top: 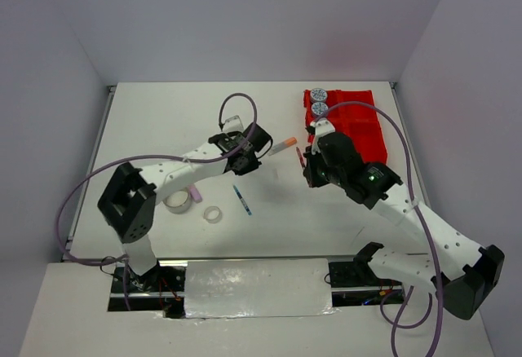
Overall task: Sort the stationery into containers
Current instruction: Pick up the pen cap from the center of the board, then close the pen cap on the pen.
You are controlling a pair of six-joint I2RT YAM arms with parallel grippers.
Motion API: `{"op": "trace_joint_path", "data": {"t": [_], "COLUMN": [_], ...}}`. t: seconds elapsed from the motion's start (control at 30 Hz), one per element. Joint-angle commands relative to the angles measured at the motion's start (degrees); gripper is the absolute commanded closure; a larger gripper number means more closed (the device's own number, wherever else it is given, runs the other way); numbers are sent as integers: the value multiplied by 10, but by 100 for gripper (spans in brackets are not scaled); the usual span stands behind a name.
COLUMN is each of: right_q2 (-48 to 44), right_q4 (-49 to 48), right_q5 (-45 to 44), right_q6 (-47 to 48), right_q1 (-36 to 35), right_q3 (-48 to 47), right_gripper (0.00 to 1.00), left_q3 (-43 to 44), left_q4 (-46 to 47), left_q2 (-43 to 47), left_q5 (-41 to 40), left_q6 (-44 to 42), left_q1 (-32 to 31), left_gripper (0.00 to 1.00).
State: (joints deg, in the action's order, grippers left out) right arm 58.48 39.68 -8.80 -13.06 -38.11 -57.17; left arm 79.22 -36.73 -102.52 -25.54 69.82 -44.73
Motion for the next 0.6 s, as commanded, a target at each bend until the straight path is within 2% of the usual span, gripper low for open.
{"op": "trace_joint_path", "data": {"t": [0.0, 0.13, 0.23, 0.37, 0.57], "right_q2": [-44, -123, -166, -183, -172], "right_q4": [-60, -130, -213, -344, -506], "right_q5": [54, 112, 153, 207, 294], "right_q6": [8, -4, -33, -89, -147], "right_q1": [-6, -6, -7, -7, -23], "right_q3": [14, 56, 116, 201, 272], "right_gripper": [100, 100, 100, 100, 100], "left_q3": [-3, 9, 2, -8, -55], "left_q4": [35, 30, 71, 121, 212], "left_q2": [70, 147, 207, 272, 362], "left_q5": [-36, -54, -29, 49, 128], "left_q6": [-77, -140, -221, -315, -347], "left_q1": [-3, -3, -2, -1, 2], "left_gripper": [100, 100, 100, 100, 99]}}
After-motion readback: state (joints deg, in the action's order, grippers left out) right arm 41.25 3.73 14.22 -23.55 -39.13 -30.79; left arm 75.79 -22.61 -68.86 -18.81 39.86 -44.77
